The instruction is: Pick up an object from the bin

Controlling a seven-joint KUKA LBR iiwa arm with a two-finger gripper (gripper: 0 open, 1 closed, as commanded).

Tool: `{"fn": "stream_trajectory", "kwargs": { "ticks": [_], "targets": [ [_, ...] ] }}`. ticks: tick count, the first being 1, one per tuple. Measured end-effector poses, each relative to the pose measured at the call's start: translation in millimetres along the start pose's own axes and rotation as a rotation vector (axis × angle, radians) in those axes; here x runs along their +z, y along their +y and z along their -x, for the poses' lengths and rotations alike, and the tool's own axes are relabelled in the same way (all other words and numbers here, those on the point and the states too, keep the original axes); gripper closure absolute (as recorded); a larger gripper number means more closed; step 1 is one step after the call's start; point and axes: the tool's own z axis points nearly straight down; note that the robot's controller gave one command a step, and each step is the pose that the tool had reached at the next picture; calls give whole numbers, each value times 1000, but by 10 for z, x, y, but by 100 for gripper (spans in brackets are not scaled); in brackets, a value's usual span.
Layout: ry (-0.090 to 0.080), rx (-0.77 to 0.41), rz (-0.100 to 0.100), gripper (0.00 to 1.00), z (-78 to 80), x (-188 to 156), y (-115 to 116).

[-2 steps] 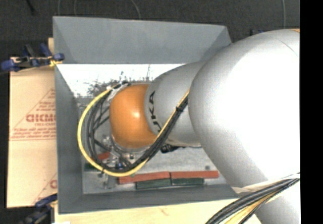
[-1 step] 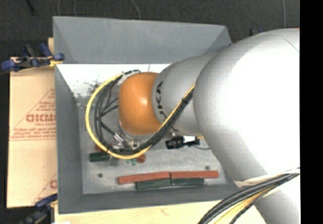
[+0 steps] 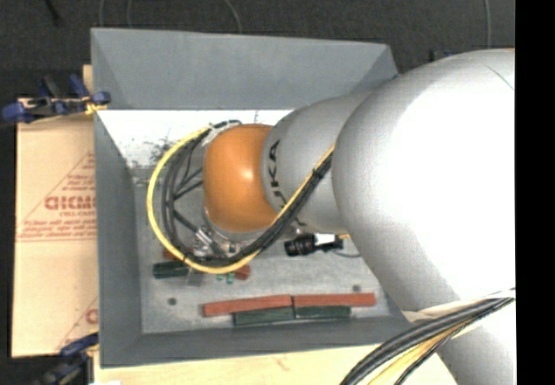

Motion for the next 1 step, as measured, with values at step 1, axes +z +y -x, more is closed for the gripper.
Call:
{"fn": "stream_trajectory", "kwargs": {
  "ticks": [1],
  "targets": [
    [2,0,-1,100,-7,-22,-4]
  ]
}}
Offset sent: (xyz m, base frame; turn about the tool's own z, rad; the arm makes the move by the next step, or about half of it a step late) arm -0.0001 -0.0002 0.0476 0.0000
